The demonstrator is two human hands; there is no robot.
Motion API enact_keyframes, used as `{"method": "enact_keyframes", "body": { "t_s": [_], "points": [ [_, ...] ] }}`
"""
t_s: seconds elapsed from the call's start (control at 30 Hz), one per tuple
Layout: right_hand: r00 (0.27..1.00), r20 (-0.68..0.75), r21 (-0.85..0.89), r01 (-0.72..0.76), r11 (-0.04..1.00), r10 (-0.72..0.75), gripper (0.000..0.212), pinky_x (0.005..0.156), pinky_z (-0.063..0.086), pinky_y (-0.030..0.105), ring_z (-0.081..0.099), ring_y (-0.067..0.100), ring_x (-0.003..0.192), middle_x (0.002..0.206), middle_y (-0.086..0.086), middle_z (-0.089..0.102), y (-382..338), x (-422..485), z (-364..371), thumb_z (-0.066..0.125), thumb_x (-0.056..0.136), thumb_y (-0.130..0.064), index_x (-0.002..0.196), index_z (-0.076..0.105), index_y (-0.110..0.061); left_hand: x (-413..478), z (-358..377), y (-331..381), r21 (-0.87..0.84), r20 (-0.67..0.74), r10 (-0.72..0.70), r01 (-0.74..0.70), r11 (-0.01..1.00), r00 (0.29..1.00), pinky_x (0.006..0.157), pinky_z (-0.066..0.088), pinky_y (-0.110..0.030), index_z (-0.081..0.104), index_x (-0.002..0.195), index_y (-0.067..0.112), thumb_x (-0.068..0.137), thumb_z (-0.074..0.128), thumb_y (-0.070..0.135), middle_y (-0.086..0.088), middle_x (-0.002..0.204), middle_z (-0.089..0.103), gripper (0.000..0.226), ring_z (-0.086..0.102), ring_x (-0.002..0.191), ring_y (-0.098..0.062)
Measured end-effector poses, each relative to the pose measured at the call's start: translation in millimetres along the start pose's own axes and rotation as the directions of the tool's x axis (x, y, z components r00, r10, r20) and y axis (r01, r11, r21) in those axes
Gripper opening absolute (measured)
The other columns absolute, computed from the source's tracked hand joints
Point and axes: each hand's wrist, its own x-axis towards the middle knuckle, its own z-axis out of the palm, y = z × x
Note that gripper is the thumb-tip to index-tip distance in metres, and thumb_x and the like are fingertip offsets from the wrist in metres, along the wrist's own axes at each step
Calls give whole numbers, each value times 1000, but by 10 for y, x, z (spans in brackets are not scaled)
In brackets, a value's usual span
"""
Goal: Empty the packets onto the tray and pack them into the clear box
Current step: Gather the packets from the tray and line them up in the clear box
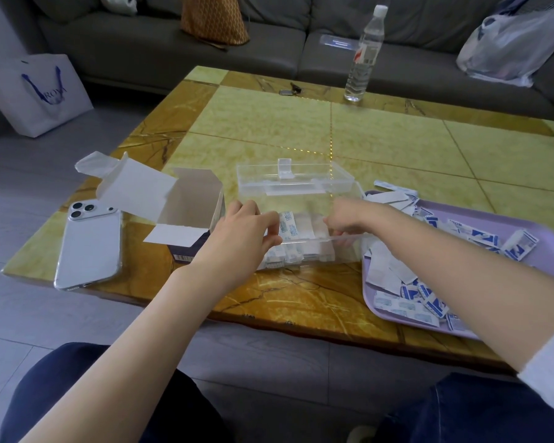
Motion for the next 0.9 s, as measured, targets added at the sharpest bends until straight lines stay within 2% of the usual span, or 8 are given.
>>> {"method": "enact_keyframes", "body": {
  "t_s": [0.13,0.23,0.37,0.5,0.6,0.7,0.77,0.9],
  "points": [
    [974,-170,-62,140,988,-148,39,51,32,23,43,20,60,72,6,47,-5,-138,9,35,99,-11,60,39,-14,1,-27,21,24,29,-4,4,1000,1000,83,30,-25,54,105,20,96,44,36,1,103,42,20,31,98,-16],
    [891,-348,-67,286,956,-291,26,71,48,35,57,26,81,87,9,61,76,-204,30,36,99,-22,93,56,-6,9,-64,61,95,51,-13,8,995,999,89,32,-29,53,109,21,97,42,37,0,110,45,23,36,104,-17],
    [747,-519,-49,460,887,-416,22,86,47,39,55,21,101,112,3,58,194,-398,54,38,99,-20,113,53,-11,11,-97,150,192,62,-11,-1,981,998,98,31,-34,48,115,25,98,40,38,2,118,46,24,41,113,-19],
    [601,-667,-66,541,839,-440,21,80,46,33,52,16,97,106,2,56,393,-580,53,39,99,-19,110,53,-9,13,-43,358,107,-83,113,-104,989,990,92,31,-30,48,115,24,98,42,29,3,115,45,19,40,108,-17],
    [544,-766,-28,503,864,-342,18,66,35,29,50,17,85,94,-1,52,649,-668,104,40,99,-21,104,52,-8,1,84,621,4,-182,248,-251,968,952,78,29,-23,53,110,16,95,48,16,0,107,48,15,44,99,-18],
    [618,-754,45,385,922,-221,18,66,32,28,51,19,87,95,-2,51,1033,-648,209,40,98,-22,107,49,-9,35,362,855,0,-135,353,-356,935,926,70,33,-27,58,100,11,88,54,7,-6,97,54,13,53,87,-26],
    [714,-676,33,275,961,-181,26,81,40,30,50,22,105,110,4,52,1299,-607,273,43,97,-26,117,47,-9,79,584,970,34,-70,395,-393,919,916,71,34,-29,57,105,12,88,52,8,-6,99,54,18,54,90,-28],
    [947,-314,-88,47,995,-73,87,105,33,40,33,31,130,142,15,32,1678,-611,366,57,79,-63,140,26,-9,143,963,1157,90,128,378,-390,916,917,96,33,-30,37,136,17,97,41,21,-3,132,41,40,42,119,-22]
  ]
}}
